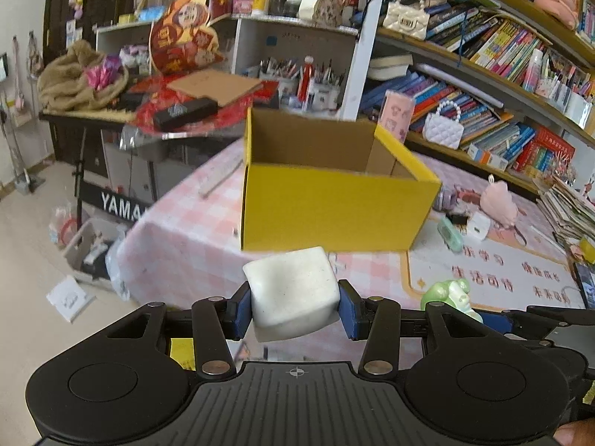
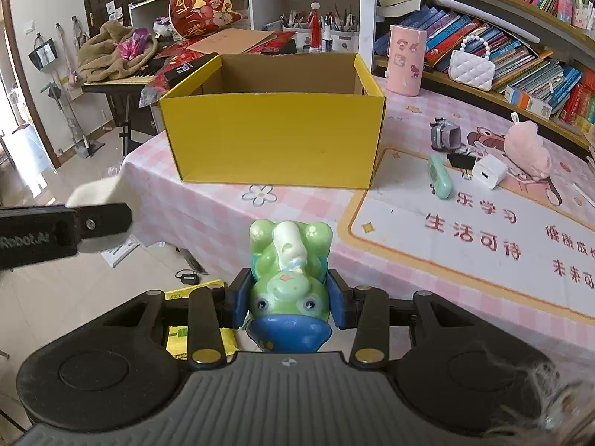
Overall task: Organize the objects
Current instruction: 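Carry the foam block and green frog over the yellow box with both tools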
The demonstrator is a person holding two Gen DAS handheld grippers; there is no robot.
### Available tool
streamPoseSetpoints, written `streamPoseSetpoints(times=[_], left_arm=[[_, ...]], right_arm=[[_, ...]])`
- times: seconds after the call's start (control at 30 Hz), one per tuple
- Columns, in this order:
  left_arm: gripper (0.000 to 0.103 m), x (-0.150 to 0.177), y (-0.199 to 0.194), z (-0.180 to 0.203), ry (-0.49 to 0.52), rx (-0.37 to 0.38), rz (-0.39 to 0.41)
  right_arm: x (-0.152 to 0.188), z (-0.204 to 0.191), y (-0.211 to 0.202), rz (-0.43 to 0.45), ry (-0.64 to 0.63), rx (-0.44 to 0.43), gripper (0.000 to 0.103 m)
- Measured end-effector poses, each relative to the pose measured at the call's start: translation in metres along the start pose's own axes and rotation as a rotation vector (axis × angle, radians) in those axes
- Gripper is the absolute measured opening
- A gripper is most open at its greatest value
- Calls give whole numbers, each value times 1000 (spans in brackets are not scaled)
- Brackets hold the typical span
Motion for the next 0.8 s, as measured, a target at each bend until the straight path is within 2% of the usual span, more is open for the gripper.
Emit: streamPoseSetpoints(times=[0.3,0.57,0.7,0.8], left_arm=[[45,-55,17,6,38,-6,101],[45,-106,50,14,50,-11,168],[45,-124,74,17,57,-21,170],[45,-127,94,18,52,-33,139]], right_arm=[[-56,4,11,88,1,-34,40],[-119,11,24,176,1,-73,40],[-151,18,39,220,-3,-88,40],[-173,22,60,230,-14,-91,40]])
Point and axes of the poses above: each gripper's, at about its wrist camera, not at the fingertips, and y roughly the way its jaws point, z to its right, x to its underside, the point moved 2 cm from there along y, roughly the way its jaws point, and after that the axes turned 6 degrees about y, right-handed, at the moved point
